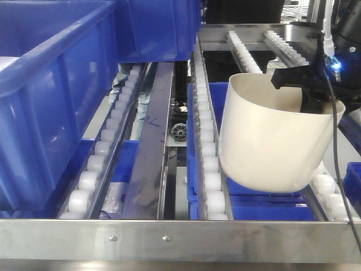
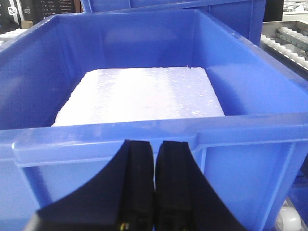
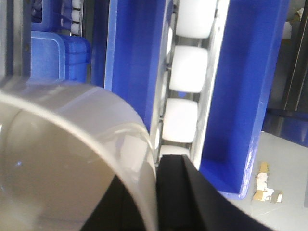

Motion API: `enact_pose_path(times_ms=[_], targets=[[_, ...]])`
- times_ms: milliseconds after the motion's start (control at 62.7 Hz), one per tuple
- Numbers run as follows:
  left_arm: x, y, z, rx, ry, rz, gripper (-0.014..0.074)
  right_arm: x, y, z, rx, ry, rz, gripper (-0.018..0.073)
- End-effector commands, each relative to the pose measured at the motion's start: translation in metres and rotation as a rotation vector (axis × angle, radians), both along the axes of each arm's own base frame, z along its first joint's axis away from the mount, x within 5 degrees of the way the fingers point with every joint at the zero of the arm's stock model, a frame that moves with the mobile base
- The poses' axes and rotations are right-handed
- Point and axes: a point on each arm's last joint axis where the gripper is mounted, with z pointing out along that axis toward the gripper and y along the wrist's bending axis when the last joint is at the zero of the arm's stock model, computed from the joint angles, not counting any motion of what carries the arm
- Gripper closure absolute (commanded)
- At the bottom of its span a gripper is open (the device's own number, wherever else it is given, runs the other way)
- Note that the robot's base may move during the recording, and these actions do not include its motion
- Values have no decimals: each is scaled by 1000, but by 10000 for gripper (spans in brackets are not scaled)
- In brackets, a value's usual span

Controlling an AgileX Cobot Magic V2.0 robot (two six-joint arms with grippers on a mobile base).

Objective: Move white bin to right shelf second layer
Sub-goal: 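Lower the bin onto the roller tracks with the right gripper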

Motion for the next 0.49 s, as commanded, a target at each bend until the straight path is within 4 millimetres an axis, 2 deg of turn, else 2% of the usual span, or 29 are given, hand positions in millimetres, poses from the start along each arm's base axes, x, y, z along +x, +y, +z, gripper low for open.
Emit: enact_pose_path(times_ms=[0,144,479], targets=[[0,0,-4,-17,-60,1,512,6,-3,33,-3,-120,5,503],[0,0,-4,-17,-60,1,512,9,-2,40,-2,-142,6,503],[0,0,-4,-17,-60,1,512,9,-3,39,-19,-135,13,503]])
